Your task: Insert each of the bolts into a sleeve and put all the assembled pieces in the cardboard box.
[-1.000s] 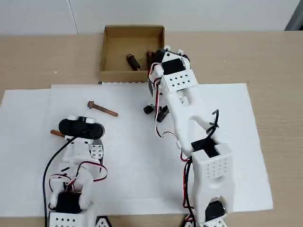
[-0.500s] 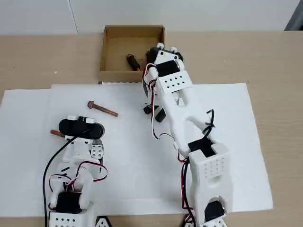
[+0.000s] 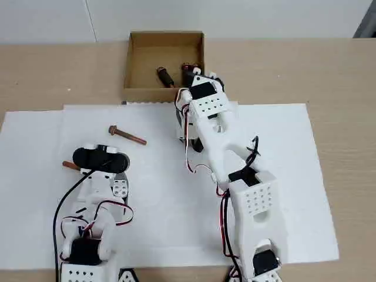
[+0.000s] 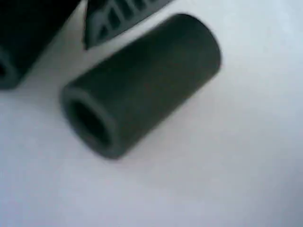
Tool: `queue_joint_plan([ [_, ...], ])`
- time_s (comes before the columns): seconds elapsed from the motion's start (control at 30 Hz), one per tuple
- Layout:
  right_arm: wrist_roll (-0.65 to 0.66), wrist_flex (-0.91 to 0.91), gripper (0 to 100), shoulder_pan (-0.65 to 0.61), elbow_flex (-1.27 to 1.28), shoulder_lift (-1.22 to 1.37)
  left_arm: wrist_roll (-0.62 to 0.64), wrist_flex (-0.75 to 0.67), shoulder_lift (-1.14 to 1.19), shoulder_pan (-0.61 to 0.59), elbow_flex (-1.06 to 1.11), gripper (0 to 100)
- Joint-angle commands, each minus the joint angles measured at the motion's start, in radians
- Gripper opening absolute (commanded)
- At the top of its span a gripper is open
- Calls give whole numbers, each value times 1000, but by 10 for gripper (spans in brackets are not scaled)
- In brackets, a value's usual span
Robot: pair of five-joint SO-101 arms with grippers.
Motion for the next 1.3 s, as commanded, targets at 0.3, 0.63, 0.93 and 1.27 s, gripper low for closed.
queue_joint_plan([
  [0.3, -6, 38, 3, -5, -72, 1, -6, 3, -9, 2, -8, 6],
  [0.63, 2, 171, 3, -12, -414, -85, -129, 14, -9, 103, -5, 6],
  [0.93, 89, 183, 3, -16, -410, -349, -140, 15, -9, 78, -4, 6],
  [1.27, 89, 179, 3, 41, 48, -797, -135, 17, -9, -18, -4, 6],
])
